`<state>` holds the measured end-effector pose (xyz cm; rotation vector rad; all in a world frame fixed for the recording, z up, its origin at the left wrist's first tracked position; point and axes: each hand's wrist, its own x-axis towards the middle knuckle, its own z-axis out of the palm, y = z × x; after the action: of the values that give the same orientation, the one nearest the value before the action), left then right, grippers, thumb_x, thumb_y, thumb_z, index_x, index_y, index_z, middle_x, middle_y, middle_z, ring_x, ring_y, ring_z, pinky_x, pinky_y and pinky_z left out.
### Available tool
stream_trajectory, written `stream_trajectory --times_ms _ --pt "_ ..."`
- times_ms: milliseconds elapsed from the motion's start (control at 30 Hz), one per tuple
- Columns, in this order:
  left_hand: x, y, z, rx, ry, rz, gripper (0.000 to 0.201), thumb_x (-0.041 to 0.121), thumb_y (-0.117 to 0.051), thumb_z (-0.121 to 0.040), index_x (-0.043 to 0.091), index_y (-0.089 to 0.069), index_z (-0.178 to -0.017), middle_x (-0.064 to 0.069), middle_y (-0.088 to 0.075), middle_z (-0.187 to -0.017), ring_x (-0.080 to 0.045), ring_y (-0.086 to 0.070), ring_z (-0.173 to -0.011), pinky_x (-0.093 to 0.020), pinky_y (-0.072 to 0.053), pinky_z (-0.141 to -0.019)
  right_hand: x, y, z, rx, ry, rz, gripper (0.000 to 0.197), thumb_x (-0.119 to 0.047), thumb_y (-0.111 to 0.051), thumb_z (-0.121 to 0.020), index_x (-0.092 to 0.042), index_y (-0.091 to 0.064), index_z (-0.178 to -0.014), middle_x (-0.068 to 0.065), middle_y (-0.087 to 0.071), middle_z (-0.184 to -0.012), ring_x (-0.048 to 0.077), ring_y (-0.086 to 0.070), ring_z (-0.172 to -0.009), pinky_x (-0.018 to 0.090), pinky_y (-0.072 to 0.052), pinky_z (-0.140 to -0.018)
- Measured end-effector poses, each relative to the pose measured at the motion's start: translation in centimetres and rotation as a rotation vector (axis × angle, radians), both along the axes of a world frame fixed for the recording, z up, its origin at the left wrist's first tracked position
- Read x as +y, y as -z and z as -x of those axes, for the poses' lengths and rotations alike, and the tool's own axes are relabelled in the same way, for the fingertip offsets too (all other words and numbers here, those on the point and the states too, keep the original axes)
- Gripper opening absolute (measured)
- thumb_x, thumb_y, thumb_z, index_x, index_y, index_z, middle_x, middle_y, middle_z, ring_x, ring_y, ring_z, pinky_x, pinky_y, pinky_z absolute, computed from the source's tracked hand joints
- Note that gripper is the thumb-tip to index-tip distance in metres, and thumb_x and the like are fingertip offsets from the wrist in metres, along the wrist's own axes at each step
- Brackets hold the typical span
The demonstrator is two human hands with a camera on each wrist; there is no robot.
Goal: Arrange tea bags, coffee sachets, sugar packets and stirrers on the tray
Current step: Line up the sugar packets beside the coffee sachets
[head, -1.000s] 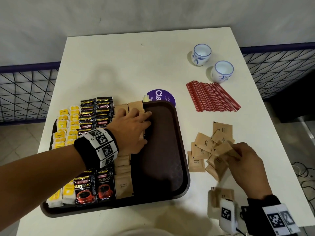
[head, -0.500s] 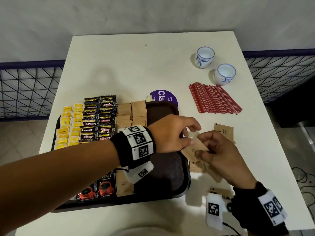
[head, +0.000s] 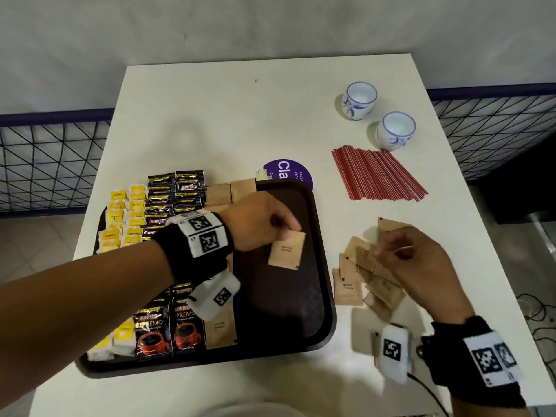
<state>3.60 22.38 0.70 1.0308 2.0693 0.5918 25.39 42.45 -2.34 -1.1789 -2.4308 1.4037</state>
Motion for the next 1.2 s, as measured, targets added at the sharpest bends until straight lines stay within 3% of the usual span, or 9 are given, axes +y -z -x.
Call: stream_trajectory --times_ms 67,133,267,367,500,600,800,1000,1200 --pt "-1.6 0.2 1.2 -0.009 -0.079 0.043 0.023 0.011 -0.070 -0.085 0.032 -0.076 -0.095 0.022 -0.067 -0.082 0.011 -0.061 -0.068 -0.012 -0.049 -0.069 1.9 0.5 -1.1 -0.113 0.003 -0.101 0.022 -0.019 -0.077 -0.080 -0.022 -0.065 -0.098 -0.003 -0.068 -0.097 0.012 -0.064 -0.083 0.016 -0.043 -0.065" --pt "-2.9 0.2 2.1 -0.030 -0.145 0.060 0.022 0.009 -0.071 -0.084 0.030 -0.075 -0.087 0.015 -0.070 -0.081 0.001 -0.066 -0.058 -0.023 -0.056 -0.065 3.2 1.1 -2.1 -0.215 -0.015 -0.130 0.041 -0.028 -0.082 -0.077 -0.019 -0.063 -0.112 0.002 -0.063 -0.109 0.020 -0.062 -0.091 0.025 -0.044 -0.069" --pt "-4.2 0.2 3.2 -0.048 -0.228 0.088 0.018 0.002 -0.068 -0.087 0.018 -0.075 -0.088 0.001 -0.070 -0.085 -0.001 -0.065 -0.050 -0.011 -0.046 -0.049 3.5 2.1 -3.1 -0.345 -0.031 -0.093 0.068 -0.034 -0.089 -0.068 -0.025 -0.056 -0.126 0.005 -0.050 -0.117 0.025 -0.059 -0.098 0.041 -0.050 -0.085" --pt "-4.4 0.6 3.6 -0.034 -0.244 0.118 0.018 0.003 -0.068 -0.087 0.019 -0.076 -0.088 0.003 -0.072 -0.079 -0.003 -0.063 -0.050 -0.011 -0.043 -0.044 3.0 2.5 -3.2 -0.341 -0.041 -0.106 0.071 -0.026 -0.089 -0.068 -0.024 -0.054 -0.130 0.004 -0.045 -0.116 0.026 -0.058 -0.097 0.040 -0.049 -0.085" --pt "-4.3 1.1 3.8 -0.026 -0.220 0.124 0.016 0.004 -0.071 -0.084 0.018 -0.078 -0.088 0.025 -0.067 -0.066 0.003 -0.063 -0.058 -0.005 -0.045 -0.055 2.8 2.5 -3.2 -0.328 -0.031 -0.105 0.071 -0.023 -0.088 -0.070 -0.024 -0.053 -0.132 0.004 -0.044 -0.116 0.025 -0.057 -0.095 0.039 -0.048 -0.085" --pt "-4.1 1.5 3.8 0.029 -0.182 0.134 0.016 0.006 -0.073 -0.083 0.018 -0.079 -0.092 0.023 -0.066 -0.079 0.019 -0.059 -0.069 0.004 -0.040 -0.062 2.8 2.7 -3.2 -0.303 -0.026 -0.105 0.071 -0.022 -0.088 -0.070 -0.023 -0.053 -0.131 0.006 -0.047 -0.118 0.022 -0.058 -0.092 0.038 -0.049 -0.084" --pt "-3.9 1.8 3.8 0.195 -0.127 0.168 0.019 0.008 -0.069 -0.086 0.021 -0.079 -0.095 0.018 -0.066 -0.084 0.013 -0.053 -0.072 0.007 -0.035 -0.061 2.3 3.2 -3.5 -0.269 -0.014 -0.102 0.071 -0.024 -0.089 -0.067 -0.026 -0.053 -0.128 0.005 -0.049 -0.119 0.020 -0.060 -0.091 0.039 -0.051 -0.084" --pt "-4.0 2.6 3.6 0.256 -0.105 0.175 0.024 0.009 -0.064 -0.087 0.026 -0.077 -0.096 0.015 -0.070 -0.101 0.003 -0.056 -0.084 -0.004 -0.036 -0.069 1.9 3.2 -3.7 -0.244 -0.013 -0.125 0.067 -0.018 -0.088 -0.068 -0.024 -0.055 -0.126 0.005 -0.047 -0.119 0.018 -0.058 -0.086 0.035 -0.046 -0.080" --pt "-4.2 2.6 3.5 0.326 -0.066 0.193 0.025 0.010 -0.060 -0.086 0.027 -0.075 -0.096 0.015 -0.065 -0.092 -0.004 -0.055 -0.083 -0.018 -0.042 -0.076 1.7 3.2 -3.7 -0.244 -0.027 -0.148 0.054 -0.019 -0.087 -0.070 -0.026 -0.059 -0.115 0.003 -0.046 -0.117 0.017 -0.058 -0.085 0.032 -0.045 -0.082"
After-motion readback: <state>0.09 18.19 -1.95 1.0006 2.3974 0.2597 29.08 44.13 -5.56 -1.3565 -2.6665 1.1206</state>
